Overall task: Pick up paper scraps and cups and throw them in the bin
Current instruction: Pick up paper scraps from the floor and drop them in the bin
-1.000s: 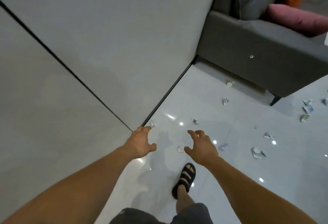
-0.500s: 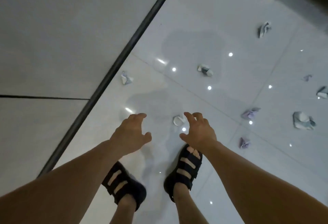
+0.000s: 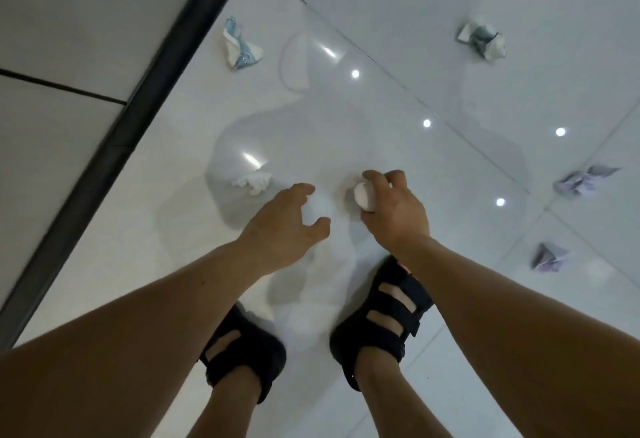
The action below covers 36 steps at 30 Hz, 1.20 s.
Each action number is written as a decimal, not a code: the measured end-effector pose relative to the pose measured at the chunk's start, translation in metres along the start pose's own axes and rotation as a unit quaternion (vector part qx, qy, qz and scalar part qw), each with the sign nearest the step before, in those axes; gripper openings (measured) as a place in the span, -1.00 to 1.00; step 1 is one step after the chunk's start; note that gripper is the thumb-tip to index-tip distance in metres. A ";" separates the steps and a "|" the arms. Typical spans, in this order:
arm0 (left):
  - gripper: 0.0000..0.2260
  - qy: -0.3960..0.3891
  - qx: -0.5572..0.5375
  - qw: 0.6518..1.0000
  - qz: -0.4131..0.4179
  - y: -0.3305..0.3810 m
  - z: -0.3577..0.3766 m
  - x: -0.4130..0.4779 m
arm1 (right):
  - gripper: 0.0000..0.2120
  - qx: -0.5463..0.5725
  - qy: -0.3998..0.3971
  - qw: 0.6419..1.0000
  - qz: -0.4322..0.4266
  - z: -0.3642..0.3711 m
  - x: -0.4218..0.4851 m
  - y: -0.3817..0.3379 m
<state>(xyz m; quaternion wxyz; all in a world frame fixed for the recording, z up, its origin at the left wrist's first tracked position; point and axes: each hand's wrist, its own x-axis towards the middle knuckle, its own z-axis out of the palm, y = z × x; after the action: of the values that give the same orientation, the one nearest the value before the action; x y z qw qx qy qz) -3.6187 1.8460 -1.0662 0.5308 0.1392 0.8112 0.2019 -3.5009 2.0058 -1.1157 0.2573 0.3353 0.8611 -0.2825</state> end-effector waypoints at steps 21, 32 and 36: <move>-0.59 0.143 -0.050 0.980 -0.129 -0.126 -0.092 -0.037 | -0.33 -0.157 -0.062 0.962 -0.214 0.056 0.046 -0.147; -0.60 0.156 -0.078 0.982 -0.068 -0.052 -0.121 -0.074 | -0.63 -0.068 -0.047 0.982 -0.169 -0.004 -0.033 -0.142; -0.59 0.171 -0.079 0.982 -0.023 0.018 -0.152 -0.115 | -0.64 -0.053 0.021 0.979 -0.197 -0.097 -0.065 -0.175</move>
<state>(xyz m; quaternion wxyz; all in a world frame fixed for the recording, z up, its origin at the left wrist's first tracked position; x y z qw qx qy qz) -3.7120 1.7838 -0.9114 0.3984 0.0415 0.8742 0.2743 -3.6102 1.9343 -0.9508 0.1958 0.1506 0.9292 -0.2749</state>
